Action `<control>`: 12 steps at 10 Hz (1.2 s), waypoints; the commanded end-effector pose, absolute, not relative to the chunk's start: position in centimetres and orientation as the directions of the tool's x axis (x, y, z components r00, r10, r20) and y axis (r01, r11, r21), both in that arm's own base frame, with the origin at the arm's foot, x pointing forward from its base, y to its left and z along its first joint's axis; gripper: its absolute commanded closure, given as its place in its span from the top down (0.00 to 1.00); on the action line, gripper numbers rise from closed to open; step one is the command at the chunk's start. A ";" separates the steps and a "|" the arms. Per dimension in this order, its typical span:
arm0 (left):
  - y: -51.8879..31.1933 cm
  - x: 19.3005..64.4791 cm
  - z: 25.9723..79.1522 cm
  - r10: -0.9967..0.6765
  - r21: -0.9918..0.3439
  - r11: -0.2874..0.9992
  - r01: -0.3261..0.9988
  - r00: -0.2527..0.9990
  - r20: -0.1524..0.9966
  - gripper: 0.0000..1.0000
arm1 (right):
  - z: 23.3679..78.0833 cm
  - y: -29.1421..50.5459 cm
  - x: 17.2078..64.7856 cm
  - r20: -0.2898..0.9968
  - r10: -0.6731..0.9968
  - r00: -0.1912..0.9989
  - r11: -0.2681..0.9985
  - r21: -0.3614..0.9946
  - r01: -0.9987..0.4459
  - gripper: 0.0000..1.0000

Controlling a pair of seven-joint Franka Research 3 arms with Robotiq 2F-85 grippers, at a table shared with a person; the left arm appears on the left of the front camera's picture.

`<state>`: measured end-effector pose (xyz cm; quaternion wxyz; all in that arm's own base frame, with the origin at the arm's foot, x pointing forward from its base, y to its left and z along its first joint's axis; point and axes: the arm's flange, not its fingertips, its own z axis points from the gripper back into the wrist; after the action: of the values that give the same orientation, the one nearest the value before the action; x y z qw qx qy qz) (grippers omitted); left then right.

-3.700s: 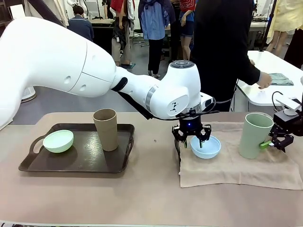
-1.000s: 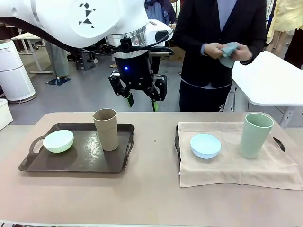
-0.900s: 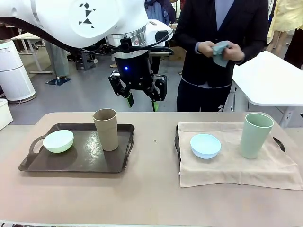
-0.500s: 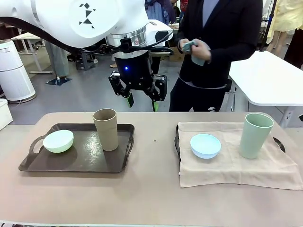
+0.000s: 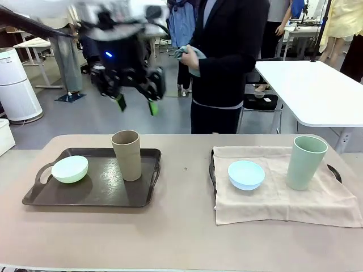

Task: Set up a tray with a mat and arrange the tableware.
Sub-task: Pick up the Picnic Bowl and Reusable plastic cup from the Handle tray in front of the human's position and hold them in the air.

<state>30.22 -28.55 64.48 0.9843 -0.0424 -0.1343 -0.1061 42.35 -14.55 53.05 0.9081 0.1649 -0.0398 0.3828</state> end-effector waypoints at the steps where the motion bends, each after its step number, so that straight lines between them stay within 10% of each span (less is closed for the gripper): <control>1: -21.1 28.5 65.9 -0.191 -0.269 0.926 0.264 0.944 0.269 0.75 | 55.7 -14.9 42.7 0.261 0.530 0.807 0.655 0.478 -0.585 1.00; 2: -16.8 27.1 66.3 -0.154 -0.332 0.905 0.265 0.933 0.325 0.75 | 55.6 -16.8 41.5 0.420 0.425 0.802 0.621 0.509 -0.596 1.00; 3: -25.0 29.6 66.4 -0.188 -0.154 0.959 0.237 0.941 0.280 0.75 | 54.9 -14.2 41.6 0.174 0.629 0.757 0.674 0.363 -0.644 1.00; 5: -25.0 29.6 66.4 -0.188 -0.154 0.959 0.237 0.941 0.280 0.75 | 54.9 -14.2 41.6 0.174 0.629 0.757 0.674 0.363 -0.644 1.00; 8: -14.8 31.9 64.6 0.058 -0.673 0.730 0.117 0.971 0.232 0.75 | 54.3 -20.3 45.8 0.308 0.450 0.838 0.379 0.784 -0.492 1.00; 12: -5.9 33.7 53.0 0.182 -0.872 0.475 -0.119 0.983 -0.035 0.75 | 48.4 -29.5 46.6 0.333 0.233 0.914 0.112 0.924 -0.366 1.00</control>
<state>33.56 -5.82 55.54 0.8688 -0.4872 -0.0425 0.0781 44.81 -27.54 45.87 0.7713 0.5987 -0.0460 0.2112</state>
